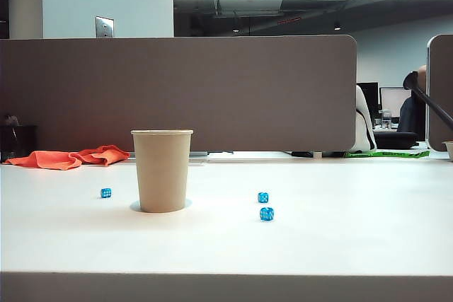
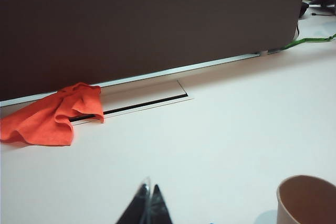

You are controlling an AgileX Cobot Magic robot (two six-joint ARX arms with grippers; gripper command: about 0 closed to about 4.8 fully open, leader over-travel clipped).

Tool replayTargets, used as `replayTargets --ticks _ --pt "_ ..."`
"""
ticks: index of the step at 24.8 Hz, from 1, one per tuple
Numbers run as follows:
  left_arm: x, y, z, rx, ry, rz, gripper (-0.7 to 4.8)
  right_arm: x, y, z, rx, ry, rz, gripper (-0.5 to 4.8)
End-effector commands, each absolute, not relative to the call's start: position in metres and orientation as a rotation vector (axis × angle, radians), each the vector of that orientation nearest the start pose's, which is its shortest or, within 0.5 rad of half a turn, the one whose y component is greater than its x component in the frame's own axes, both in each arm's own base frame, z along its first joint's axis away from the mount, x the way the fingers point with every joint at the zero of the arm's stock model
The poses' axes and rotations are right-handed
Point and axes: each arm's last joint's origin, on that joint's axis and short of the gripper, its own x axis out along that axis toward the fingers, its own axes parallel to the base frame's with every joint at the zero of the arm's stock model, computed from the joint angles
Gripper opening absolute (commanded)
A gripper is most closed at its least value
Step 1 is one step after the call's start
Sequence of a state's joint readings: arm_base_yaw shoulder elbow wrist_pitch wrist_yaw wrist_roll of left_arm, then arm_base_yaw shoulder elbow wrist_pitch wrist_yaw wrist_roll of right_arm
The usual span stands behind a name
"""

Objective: Pick up the dice with a different color and drop it into the paper cup.

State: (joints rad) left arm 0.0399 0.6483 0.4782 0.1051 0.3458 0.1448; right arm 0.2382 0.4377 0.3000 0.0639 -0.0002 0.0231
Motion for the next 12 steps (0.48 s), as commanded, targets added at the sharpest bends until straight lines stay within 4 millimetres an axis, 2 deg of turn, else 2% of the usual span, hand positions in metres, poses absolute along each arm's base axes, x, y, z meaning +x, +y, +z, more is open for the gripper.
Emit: replayTargets --ticks 1,7,12 --pt "0.150 -0.006 0.275 0.135 0.049 -0.316 -0.05 0.113 0.026 0.228 0.024 0.006 0.223 -0.01" --pt "0.134 -0.012 0.277 0.137 0.050 -0.334 -0.05 0.087 0.018 0.210 0.035 -0.091 0.203 -0.01" --pt "0.121 -0.014 0.276 0.135 0.051 -0.340 -0.05 0.087 0.017 0.201 0.028 -0.061 0.183 -0.01"
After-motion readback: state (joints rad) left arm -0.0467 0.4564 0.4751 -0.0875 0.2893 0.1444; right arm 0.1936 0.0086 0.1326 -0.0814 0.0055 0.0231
